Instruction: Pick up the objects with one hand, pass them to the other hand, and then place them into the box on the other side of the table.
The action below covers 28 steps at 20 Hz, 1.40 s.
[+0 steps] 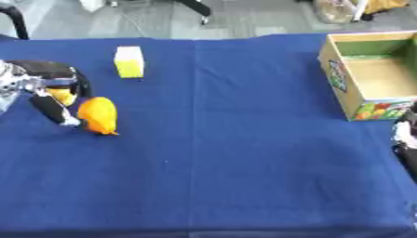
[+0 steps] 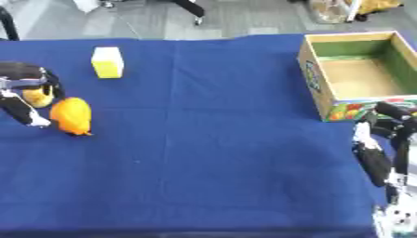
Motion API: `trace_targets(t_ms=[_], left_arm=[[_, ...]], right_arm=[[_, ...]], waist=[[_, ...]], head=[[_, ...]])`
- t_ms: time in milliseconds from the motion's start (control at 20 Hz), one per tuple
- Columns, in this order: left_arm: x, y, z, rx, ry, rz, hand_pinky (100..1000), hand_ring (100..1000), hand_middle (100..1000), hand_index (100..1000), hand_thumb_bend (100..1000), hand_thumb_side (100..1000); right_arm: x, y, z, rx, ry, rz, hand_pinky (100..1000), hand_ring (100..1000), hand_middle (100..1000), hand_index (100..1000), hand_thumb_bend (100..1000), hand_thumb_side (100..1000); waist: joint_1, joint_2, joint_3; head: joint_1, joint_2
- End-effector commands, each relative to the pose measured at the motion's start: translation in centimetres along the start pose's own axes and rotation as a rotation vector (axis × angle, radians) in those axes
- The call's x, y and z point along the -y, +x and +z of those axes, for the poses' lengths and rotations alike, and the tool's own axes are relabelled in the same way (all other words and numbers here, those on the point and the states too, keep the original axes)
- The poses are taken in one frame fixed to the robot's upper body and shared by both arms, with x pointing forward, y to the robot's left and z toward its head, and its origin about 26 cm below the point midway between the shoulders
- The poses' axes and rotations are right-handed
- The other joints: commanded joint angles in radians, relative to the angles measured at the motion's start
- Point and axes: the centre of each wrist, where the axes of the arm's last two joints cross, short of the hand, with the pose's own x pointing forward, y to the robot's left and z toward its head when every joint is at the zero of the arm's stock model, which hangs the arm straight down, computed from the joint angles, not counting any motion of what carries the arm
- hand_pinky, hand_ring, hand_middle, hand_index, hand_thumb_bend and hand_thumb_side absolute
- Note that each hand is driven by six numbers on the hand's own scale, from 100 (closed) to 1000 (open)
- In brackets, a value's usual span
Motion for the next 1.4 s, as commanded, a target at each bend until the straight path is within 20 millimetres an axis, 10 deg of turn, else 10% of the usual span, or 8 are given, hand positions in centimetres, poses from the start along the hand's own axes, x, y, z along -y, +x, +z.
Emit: trace_targets(t_ms=[50, 450, 950, 1400], left_arm=[[-0.7, -0.5, 0.5, -0.032, 0.034, -0.021, 727, 629, 609, 720, 388, 379], [0.4, -0.2, -0.1, -0.056, 0.143, -0.025, 610, 468, 429, 510, 101, 100], [-0.8, -0.2, 2.7, -0.039, 0.424, 0.185, 594, 410, 360, 430, 100, 100], [-3.8, 3.7, 6.6, 0.177, 0.846, 0.569, 602, 402, 347, 407, 100, 119]], right_arm=[[0.4, 0.5, -0.5, 0.031, 0.007, 0.009, 669, 656, 695, 754, 100, 352], [0.3, 0.5, -0.5, 0.03, 0.006, 0.008, 669, 656, 694, 754, 100, 352], [0.4, 0.4, -0.5, 0.027, -0.005, 0.009, 669, 655, 694, 754, 100, 352], [0.5, 0.5, -0.7, 0.03, -0.018, 0.009, 669, 655, 694, 754, 100, 349]], waist=[[0.006, -0.026, -0.001], [0.005, -0.025, -0.001], [0.003, -0.023, 0.0], [-0.007, -0.021, 0.012]], head=[[0.004, -0.002], [0.007, -0.002], [0.006, -0.002], [-0.004, -0.002]])
